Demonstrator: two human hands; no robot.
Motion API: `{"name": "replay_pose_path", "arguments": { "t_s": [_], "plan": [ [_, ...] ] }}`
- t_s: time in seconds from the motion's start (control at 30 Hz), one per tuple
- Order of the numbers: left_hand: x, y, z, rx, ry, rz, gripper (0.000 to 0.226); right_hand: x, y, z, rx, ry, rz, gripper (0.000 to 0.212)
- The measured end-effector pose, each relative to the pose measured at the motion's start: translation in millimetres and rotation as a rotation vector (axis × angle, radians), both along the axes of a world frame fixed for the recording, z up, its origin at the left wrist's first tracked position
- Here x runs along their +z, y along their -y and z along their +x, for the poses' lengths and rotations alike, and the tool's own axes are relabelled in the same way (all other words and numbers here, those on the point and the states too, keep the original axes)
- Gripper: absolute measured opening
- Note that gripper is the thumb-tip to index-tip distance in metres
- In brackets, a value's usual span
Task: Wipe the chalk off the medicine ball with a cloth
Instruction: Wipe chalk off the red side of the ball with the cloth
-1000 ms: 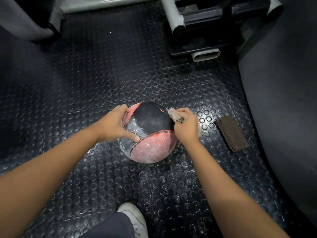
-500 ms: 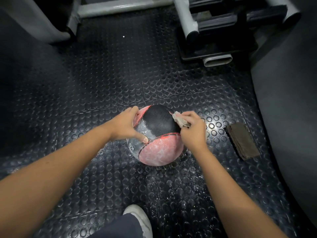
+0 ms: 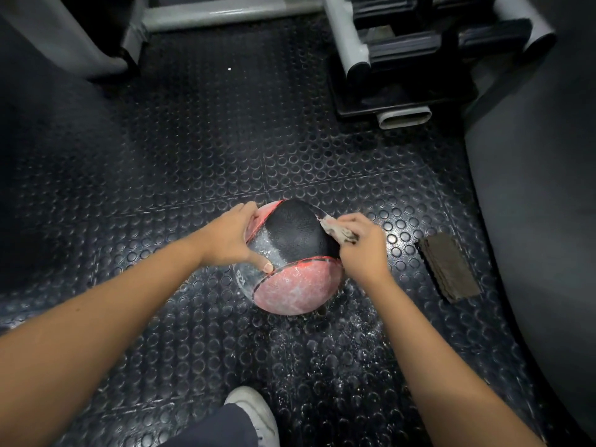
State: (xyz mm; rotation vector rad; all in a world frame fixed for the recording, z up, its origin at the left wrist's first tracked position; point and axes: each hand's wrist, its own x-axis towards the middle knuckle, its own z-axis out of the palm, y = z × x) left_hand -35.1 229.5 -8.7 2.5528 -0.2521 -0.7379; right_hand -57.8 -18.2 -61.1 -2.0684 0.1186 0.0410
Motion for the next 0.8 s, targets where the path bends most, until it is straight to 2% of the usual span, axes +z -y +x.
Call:
{"name": "replay_pose_path", "arguments": {
  "t_s": [0.17,0.3,0.43,0.5,0.57,0.67,0.73,0.8],
  "plan": [
    [-0.8,7.5,-3.3,-0.012,0.005,0.016,0.085,-20.6,15.0,14.9,-0.142,-0.114,-0.028,0.028],
    [-1.0,4.0,-3.1,0.001,0.016,0.019,0.086,3.9,-13.2,34.1,0.001,-0.042,-0.081,0.030],
    [-5.1,-4.3,-4.7,0.032,0.014,0.009,0.094,17.7,-5.1,0.5,0.094,-0.043,-0.034,0.035],
    [-5.0,-4.0,-4.3,0.037,0.005,-0.008,0.094,22.4,12.7,-17.6,0.012,-0.126,0.025,0.022],
    [-0.7,-6.4,-0.8,0.068,-0.059,-0.088,0.090,27.6,31.7,-37.4,-0.158,-0.273,0.145,0.012],
    [1.2,-16.6,10.0,0.239,-0.144,-0.267,0.071,32.9,52.6,-70.3,-0.439,-0.433,0.369,0.008],
    [-5.4,-21.5,22.0,0.476,-0.159,-0.349,0.061,33.9,52.2,-91.1,-0.464,-0.531,0.479,0.019],
    [-15.5,-25.9,34.7,0.664,-0.201,-0.335,0.060,28.4,42.8,-104.8,-0.423,-0.660,0.490,0.013]
  ]
}}
